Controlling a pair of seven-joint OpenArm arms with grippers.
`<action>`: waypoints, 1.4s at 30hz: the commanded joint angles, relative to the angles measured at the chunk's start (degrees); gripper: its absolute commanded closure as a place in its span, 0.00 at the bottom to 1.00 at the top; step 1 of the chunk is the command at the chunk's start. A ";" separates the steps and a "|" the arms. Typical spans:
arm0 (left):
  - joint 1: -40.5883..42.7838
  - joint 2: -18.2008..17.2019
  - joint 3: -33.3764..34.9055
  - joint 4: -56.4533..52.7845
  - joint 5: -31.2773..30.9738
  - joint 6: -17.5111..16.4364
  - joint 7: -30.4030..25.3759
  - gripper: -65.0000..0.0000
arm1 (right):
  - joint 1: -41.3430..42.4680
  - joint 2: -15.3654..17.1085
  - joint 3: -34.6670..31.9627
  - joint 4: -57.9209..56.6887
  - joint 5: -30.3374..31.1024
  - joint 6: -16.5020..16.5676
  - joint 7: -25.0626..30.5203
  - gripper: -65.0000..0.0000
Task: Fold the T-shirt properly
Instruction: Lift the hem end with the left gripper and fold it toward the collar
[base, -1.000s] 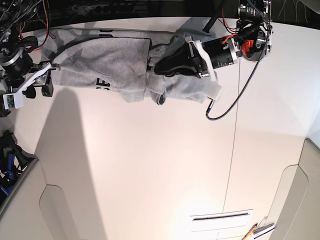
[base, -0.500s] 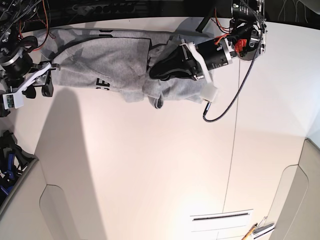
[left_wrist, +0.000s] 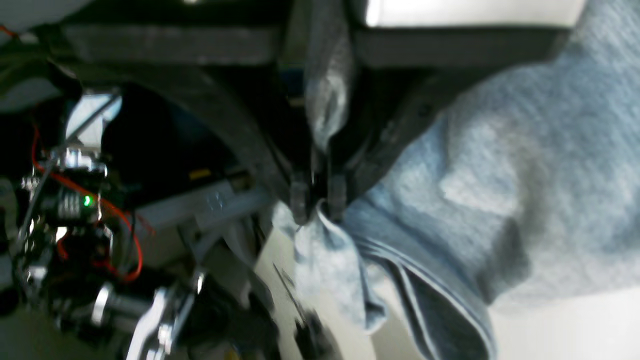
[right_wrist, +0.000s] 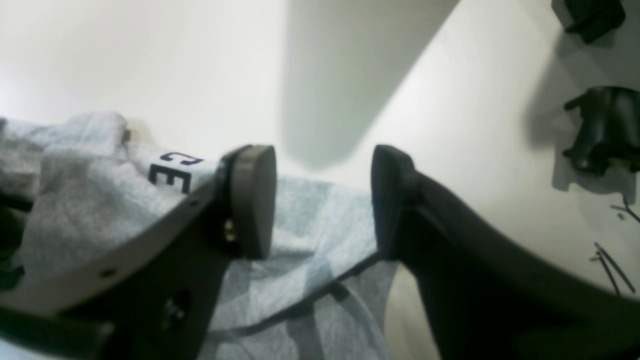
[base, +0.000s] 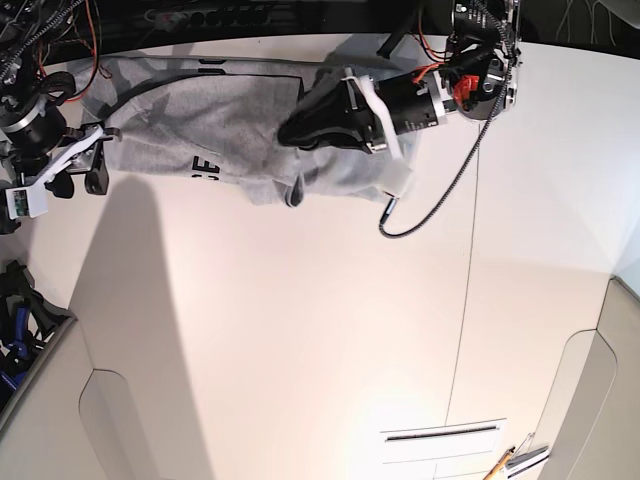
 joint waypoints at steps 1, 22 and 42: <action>-0.83 0.13 0.76 0.92 -0.31 -0.52 -1.95 1.00 | 0.28 0.48 0.24 0.98 0.72 -0.22 1.55 0.53; -3.63 0.11 3.56 0.92 3.19 -0.52 -7.48 0.53 | 0.28 0.48 0.24 0.98 0.72 -0.24 1.55 0.53; -7.15 -4.15 3.72 0.92 5.90 -0.52 -6.16 0.53 | -1.31 10.45 23.26 -7.32 7.43 -0.48 -0.37 0.53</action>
